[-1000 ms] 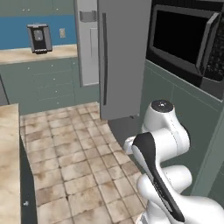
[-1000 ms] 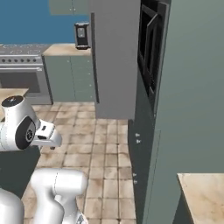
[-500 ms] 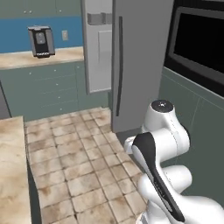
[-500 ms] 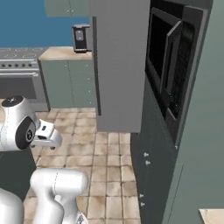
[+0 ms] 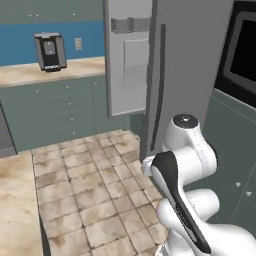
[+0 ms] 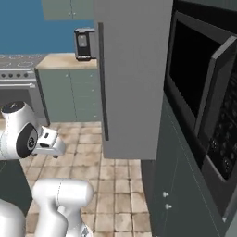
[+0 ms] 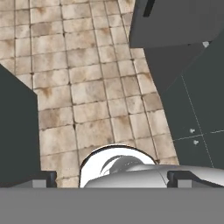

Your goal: Gather the lemon wedge and squash from the fridge and place them on a tray on the dining counter. Then gather the chicken drumstick and steak from the fridge and place them on the other tray.

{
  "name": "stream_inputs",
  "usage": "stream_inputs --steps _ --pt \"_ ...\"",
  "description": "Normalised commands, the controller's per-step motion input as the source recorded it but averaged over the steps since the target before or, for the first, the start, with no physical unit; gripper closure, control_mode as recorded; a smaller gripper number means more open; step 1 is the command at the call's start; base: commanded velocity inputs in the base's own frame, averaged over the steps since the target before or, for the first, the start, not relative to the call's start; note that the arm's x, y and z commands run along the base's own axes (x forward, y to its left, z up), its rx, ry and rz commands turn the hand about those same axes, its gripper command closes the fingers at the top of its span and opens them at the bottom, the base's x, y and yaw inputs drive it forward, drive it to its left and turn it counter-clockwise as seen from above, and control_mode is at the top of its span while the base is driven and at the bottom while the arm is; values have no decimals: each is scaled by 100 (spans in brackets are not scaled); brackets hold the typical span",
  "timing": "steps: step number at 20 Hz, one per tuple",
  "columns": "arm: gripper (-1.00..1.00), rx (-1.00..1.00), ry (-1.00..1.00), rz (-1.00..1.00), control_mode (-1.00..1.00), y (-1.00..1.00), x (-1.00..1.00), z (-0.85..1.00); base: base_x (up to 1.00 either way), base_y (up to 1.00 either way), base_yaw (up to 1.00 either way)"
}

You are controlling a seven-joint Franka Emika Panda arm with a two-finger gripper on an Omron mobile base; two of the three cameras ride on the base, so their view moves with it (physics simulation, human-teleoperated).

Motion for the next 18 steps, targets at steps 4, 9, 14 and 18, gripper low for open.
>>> stream_inputs --steps 4,9,14,18 --pt "-100 0 0 0 100 0 0 0 62 46 -2" --pt "-100 0 0 0 100 0 0 0 66 44 -6" --pt "-100 0 0 0 100 0 0 0 71 42 -7" --pt "-100 0 0 0 100 0 0 0 71 37 -13"
